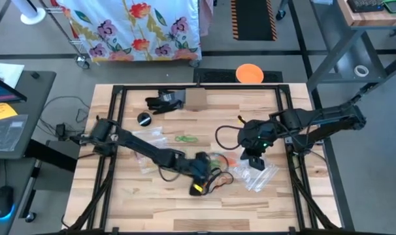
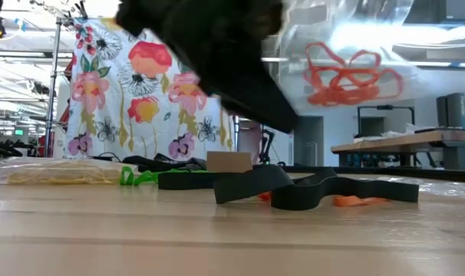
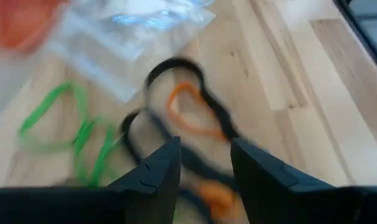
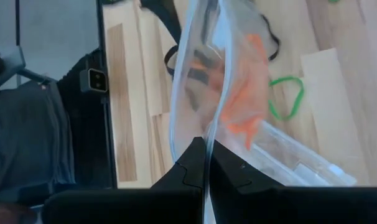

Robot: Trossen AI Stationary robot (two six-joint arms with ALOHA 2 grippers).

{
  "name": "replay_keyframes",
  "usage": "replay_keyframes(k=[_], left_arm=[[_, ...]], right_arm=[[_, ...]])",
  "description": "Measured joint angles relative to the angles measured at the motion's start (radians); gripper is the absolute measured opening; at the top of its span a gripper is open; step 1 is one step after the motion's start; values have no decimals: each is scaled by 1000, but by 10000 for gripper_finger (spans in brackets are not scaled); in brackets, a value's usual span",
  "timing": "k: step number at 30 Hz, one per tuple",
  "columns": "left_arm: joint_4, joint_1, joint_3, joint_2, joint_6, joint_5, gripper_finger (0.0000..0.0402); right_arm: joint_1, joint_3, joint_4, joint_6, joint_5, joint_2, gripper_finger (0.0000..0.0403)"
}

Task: Sort rubber bands
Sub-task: Put the orange rubber band into the transparent zip bag

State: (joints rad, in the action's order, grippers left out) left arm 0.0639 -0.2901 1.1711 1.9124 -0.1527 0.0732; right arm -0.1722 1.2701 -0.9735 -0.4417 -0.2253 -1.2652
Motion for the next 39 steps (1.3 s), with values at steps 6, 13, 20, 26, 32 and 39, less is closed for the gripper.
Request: replay_keyframes(k=[6, 13, 20, 26, 32, 39], left_arm=[[-198, -12, 291, 194, 26, 167, 136], [-364, -22, 494, 355, -12, 133, 136], [-411, -9, 524, 391, -93, 172, 136], [-412, -14, 524, 392, -106, 199, 136], [-437, -6, 523, 393, -68, 254, 136], [-451, 7, 522, 388, -40, 177, 136]], right_arm=[[-32, -21, 8, 2, -1, 0, 5], [-32, -40, 15, -4, -6, 0, 5], [-40, -63, 20, -63, -8, 0, 5], [-84, -63, 33, -64, -8, 0, 5], [-121, -63, 39, -86, -9, 0, 5], [-129, -63, 39, -94, -10, 0, 5]])
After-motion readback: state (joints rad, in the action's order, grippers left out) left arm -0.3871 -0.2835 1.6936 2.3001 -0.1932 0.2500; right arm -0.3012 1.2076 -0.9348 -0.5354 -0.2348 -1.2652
